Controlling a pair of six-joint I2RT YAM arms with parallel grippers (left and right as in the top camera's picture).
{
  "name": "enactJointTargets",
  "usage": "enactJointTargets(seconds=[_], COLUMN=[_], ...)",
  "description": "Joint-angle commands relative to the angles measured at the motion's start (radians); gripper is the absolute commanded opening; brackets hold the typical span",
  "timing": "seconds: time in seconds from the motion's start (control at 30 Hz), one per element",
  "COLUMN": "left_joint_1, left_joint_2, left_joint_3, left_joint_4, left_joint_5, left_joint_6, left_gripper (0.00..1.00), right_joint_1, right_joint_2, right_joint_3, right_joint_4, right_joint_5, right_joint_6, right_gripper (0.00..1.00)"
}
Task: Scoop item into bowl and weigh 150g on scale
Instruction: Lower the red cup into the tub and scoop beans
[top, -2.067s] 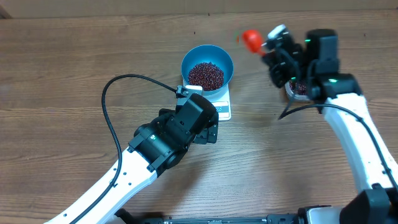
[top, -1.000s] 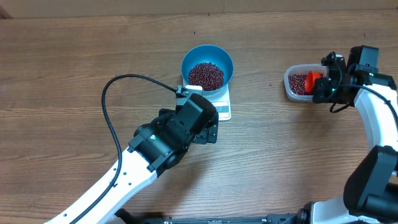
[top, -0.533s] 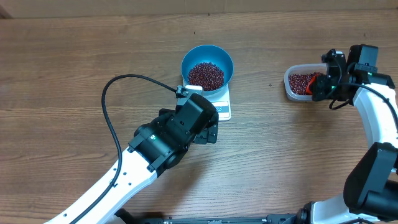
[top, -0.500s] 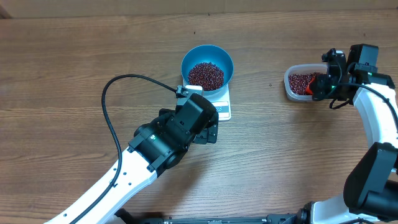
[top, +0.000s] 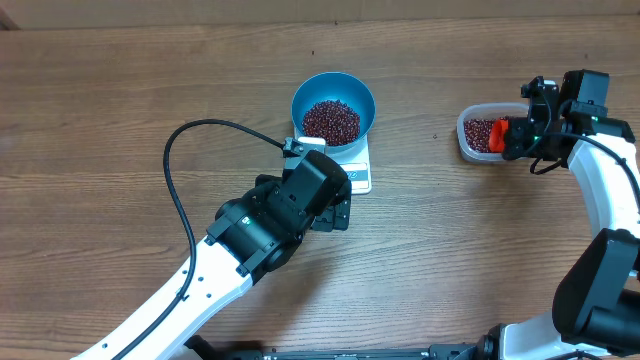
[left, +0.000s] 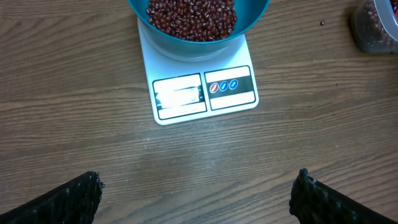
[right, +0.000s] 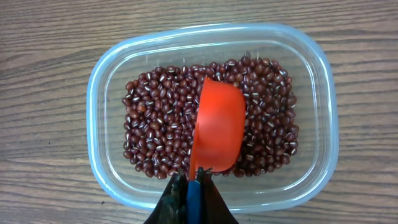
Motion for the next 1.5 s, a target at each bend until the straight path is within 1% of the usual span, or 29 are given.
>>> enactJointTargets(seconds=[0.0, 0.1, 0.2, 0.4, 0.53, 0.67, 0.73, 0.87, 1.0, 1.17, 1.33, 1.47], left_joint_1=[-0.002, -0.002, -0.002, -0.002, -0.002, -0.002, -0.002, -0.002, -0.002, -0.002, -0.002, -0.002], left_joint_2=[0.004, 0.004, 0.004, 0.004, 0.004, 0.004, 0.004, 0.004, 0.004, 0.004, 0.004, 0.004], left_joint_3=[0.003, 0.003, 0.003, 0.003, 0.003, 0.003, 0.003, 0.003, 0.003, 0.003, 0.003, 0.003], left_joint_4=[0.002, 0.001, 0.001, 0.001, 0.001, 0.001, 0.001, 0.001, 0.002, 0.001, 0.001, 0.001], left_joint_5=[-0.010, -0.010, -0.010, -0.010, -0.010, -0.010, -0.010, -0.010, -0.010, -0.011, -0.010, -0.010], left_joint_6=[-0.013, -0.013, -0.013, -0.013, -0.013, -0.013, -0.013, -0.013, -0.013, -0.013, -0.013, -0.013], left_gripper=[1.00, 1.00, 0.99, 1.00, 1.00, 1.00, 1.00, 1.00, 1.00, 1.00, 1.00, 1.00], right_joint_1=[0.003, 0.003, 0.003, 0.003, 0.003, 0.008, 0.015, 0.045, 0.087, 0.117, 0.112, 0.106], right_joint_2=[0.002, 0.002, 0.002, -0.002, -0.007, -0.007, -0.007, -0.007, -0.007, -0.005, 0.014, 0.029], right_joint_3=[0.003, 0.003, 0.003, 0.024, 0.102, 0.186, 0.197, 0.199, 0.199, 0.199, 0.177, 0.159], right_joint_4=[-0.002, -0.018, -0.012, -0.035, -0.114, -0.193, -0.195, -0.173, -0.162, -0.168, -0.150, -0.159], right_joint_5=[0.008, 0.005, 0.006, 0.009, 0.034, 0.039, 0.050, 0.166, 0.304, 0.353, 0.411, 0.409], right_joint_6=[0.011, 0.012, 0.071, 0.066, 0.050, -0.035, -0.074, -0.147, -0.169, -0.182, -0.183, -0.178], right_gripper=[0.04, 0.04, 0.04, 0.04, 0.04, 0.04, 0.04, 0.04, 0.04, 0.04, 0.04, 0.04])
